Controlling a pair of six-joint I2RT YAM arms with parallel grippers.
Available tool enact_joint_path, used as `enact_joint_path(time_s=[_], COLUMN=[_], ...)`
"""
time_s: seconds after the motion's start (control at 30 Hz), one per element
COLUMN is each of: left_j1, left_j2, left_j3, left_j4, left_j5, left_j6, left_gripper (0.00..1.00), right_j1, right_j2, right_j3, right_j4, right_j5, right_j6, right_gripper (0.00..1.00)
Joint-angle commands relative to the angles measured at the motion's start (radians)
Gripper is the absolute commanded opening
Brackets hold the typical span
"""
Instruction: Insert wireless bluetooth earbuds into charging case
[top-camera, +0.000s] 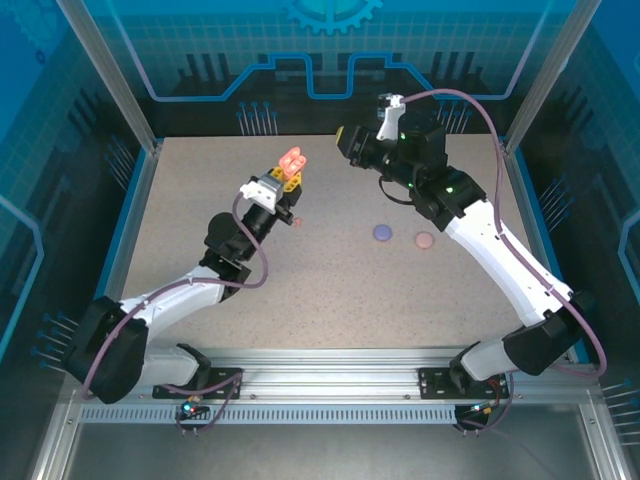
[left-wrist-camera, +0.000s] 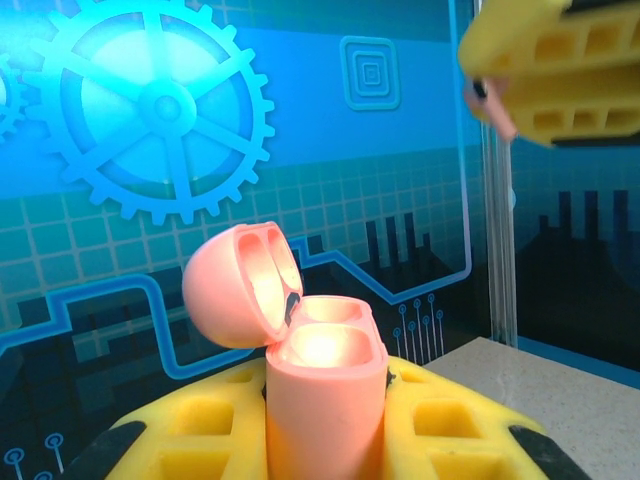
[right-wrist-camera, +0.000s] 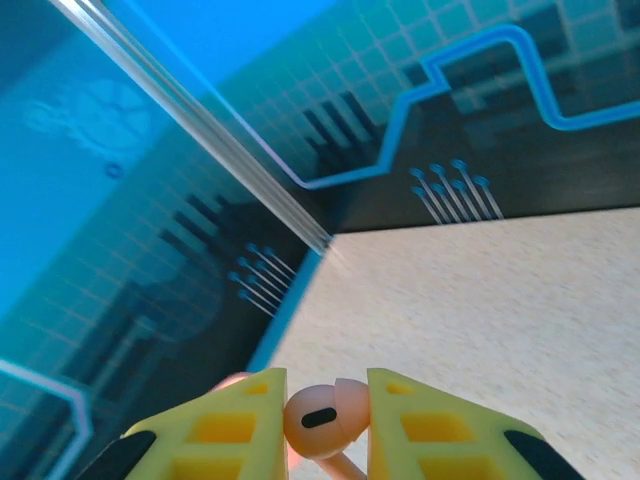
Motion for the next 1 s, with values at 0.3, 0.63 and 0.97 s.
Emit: enact_joint_path(time_s=[0.3,0.63,0.97], left_j1=[-0.057,-0.072,-0.072], left_j2=[0.128,0.155,0.145], left_j3=[0.178,0.229,0.226], left_j4=[0.136,0.095,0.077], left_j5=[-0.039,-0.016,-0.015], left_j6=[0.027,0.024,0.007], left_gripper=[0.00,0.00,0.00], right_j1=[0.018,0.061,0.077], right_j2=[-0.025,-0.003,0.016], right_j3=[-0.213,-0.259,-0.287], right_j4=[0.605,0.686,0.688], right_j5=[-0.152,-0.155,-0.161], right_j6=[0.126,0.134,0.138], right_gripper=[0.22,0.22,0.21])
